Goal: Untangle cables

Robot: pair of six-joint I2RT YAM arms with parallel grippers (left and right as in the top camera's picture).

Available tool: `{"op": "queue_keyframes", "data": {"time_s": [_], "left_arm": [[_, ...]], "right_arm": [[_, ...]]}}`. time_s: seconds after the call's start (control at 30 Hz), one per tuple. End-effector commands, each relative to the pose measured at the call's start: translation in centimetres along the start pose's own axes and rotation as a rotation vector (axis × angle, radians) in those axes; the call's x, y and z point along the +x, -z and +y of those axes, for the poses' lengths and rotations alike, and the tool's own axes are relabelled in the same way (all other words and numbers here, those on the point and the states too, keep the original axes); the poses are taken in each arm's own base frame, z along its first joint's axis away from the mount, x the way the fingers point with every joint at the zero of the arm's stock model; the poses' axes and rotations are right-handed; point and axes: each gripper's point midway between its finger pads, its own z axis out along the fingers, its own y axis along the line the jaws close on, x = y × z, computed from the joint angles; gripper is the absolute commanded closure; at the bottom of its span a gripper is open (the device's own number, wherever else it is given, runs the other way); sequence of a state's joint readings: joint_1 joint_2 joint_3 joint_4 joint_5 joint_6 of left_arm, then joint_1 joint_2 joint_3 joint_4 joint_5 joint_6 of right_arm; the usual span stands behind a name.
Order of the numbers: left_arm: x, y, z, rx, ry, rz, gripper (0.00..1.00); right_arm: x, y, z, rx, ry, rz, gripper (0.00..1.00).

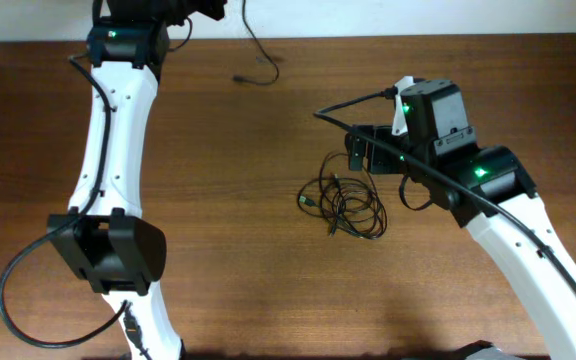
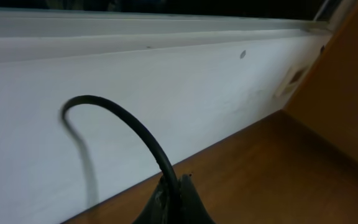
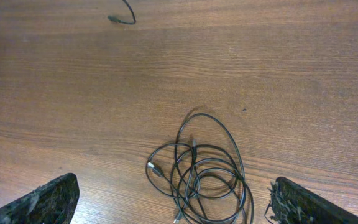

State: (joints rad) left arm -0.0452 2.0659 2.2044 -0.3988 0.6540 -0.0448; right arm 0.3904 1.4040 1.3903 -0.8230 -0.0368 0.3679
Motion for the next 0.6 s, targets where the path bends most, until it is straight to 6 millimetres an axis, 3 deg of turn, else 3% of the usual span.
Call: {"op": "queue_keyframes", "data": {"time_s": [0.0,0.13,0.27,0.3,0.4,0.57], "left_arm": [[1.9,1.1,6.5,-0.118,-0.004,0.022,1.00],[6.5,1.2,12.5,-0.182,-0.009,0.091,1.00],[12.7,1.9,20.0,-0.330,0.035,0.181,1.00],[14.8,2.9,23.0,-0.410,0.056,0.211,1.00],[18.5,5.6,27.9,-0.502,0.032,0.271,1.00],[21.9,11.7,35.3,-0.729,0.061,0.307,1.00]], "right_arm": [[0.1,-0.1,-0.1,-0.003,-0.011,0.008,0.02],[0.6,-0.1,-0.3,0.005,-0.012,0.029,0.01],[1.0,-0.1,-0.4,0.012,-0.013,0.047,0.01],[1.2,-0.1,-0.5,0.015,-0.013,0.053,0.01],[1.4,-0.1,-0.5,0.018,-0.013,0.061,0.02],[2.1,0.0,0.0,-0.020,-0.016,0.097,0.01]]}}
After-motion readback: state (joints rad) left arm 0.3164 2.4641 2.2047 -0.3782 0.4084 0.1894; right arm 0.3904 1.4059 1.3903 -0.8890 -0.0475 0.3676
